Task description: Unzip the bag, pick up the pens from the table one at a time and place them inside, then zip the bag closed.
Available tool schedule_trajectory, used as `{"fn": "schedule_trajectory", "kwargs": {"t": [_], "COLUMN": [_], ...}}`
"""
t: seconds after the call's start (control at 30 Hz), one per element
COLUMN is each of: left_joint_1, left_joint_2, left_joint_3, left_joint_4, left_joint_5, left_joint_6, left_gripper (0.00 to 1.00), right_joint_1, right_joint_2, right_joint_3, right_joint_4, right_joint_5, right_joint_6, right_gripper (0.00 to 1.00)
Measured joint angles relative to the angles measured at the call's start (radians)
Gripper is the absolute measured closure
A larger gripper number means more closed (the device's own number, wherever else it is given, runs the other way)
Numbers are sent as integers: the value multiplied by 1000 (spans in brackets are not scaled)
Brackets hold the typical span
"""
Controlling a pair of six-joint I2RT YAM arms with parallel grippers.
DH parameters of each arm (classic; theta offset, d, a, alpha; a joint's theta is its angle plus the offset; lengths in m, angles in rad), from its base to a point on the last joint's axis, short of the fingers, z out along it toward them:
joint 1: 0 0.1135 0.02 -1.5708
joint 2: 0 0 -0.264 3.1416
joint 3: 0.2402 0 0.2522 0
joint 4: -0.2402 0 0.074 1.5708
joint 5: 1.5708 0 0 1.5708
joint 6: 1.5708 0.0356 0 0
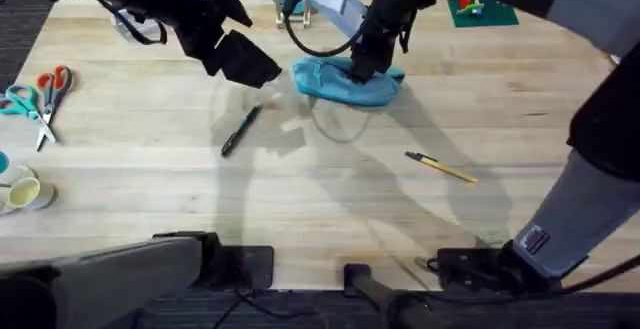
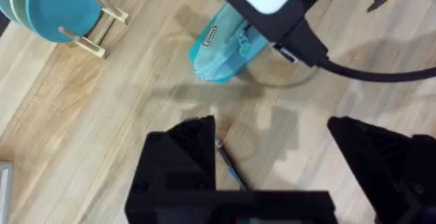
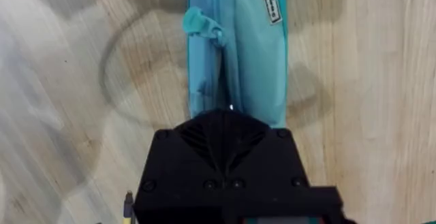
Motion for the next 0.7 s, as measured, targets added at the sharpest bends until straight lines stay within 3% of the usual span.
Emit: {"fn": "schedule_trajectory", "kwargs": {"t": [0.07, 0.13, 0.23, 0.3, 0.7], "left_joint_1": [0, 0, 0, 0, 0], "left_joint_2": [0, 0, 0, 0, 0], "left_joint_3": [0, 0, 0, 0, 0], "left_joint_4": [0, 0, 0, 0, 0], "left_joint_5": [0, 0, 0, 0, 0], "left_joint_6": [0, 0, 0, 0, 0], "left_gripper": [5, 5, 5, 5, 5], "right_joint_1": [0, 0, 0, 0, 0], "right_joint_2": [0, 0, 0, 0, 0], "right_joint_3": [0, 0, 0, 0, 0], "right_joint_4": [0, -3, -3, -3, -3], "right_joint_5": [0, 1, 2, 3, 4], "right_joint_6": [4, 6, 12, 15, 26], "right_gripper": [945, 700, 255, 35, 5]}}
